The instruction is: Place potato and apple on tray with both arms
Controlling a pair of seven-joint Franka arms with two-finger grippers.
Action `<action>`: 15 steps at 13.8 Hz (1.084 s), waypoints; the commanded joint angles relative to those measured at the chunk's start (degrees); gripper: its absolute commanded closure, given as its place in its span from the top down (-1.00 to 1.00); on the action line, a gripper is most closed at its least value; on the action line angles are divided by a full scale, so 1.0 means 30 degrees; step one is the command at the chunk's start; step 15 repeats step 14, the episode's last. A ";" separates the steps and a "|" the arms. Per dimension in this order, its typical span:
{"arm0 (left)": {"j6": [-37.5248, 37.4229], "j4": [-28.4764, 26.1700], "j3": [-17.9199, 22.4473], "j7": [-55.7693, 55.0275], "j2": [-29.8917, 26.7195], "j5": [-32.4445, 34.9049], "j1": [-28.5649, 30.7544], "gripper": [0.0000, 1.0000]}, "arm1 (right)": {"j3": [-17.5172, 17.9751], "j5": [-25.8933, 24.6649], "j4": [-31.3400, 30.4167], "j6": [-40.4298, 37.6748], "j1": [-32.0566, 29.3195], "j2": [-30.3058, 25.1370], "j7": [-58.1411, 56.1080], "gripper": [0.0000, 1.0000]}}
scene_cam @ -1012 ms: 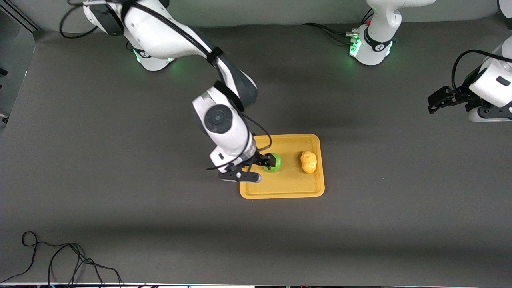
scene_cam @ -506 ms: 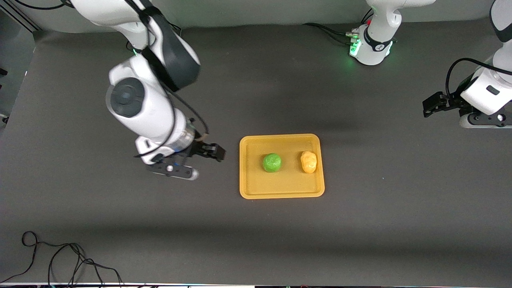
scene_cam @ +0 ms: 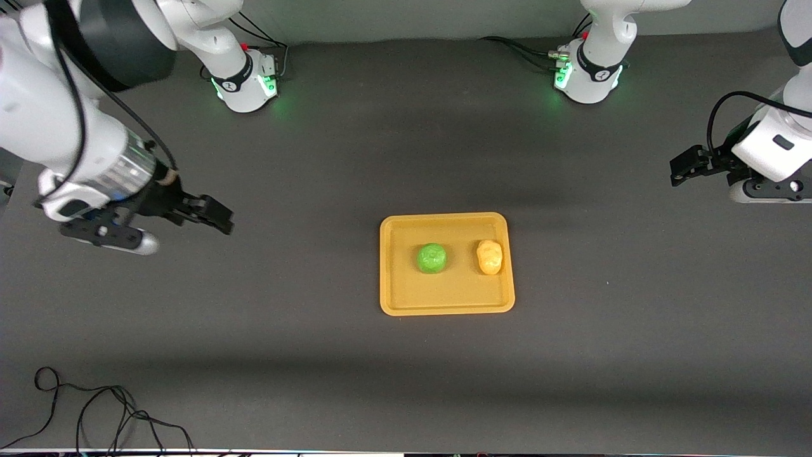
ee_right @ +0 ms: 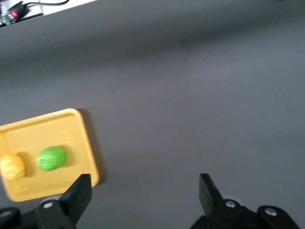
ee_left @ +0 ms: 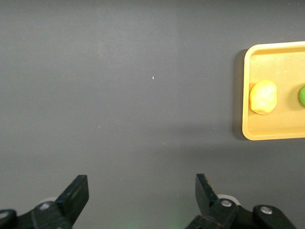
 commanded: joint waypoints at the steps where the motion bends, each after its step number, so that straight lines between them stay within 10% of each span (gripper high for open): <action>1: 0.0042 -0.0197 0.0120 0.0291 -0.0322 -0.0218 -0.0218 1.00 | 0.0786 -0.1057 -0.2871 -0.0041 -0.1880 -0.2190 -0.2106 1.00; 15: -0.0017 -0.0255 0.0090 0.0145 -0.0469 -0.0247 -0.0218 1.00 | 0.1754 -0.0854 -0.4841 -0.0654 -0.6107 -0.4245 -0.8558 1.00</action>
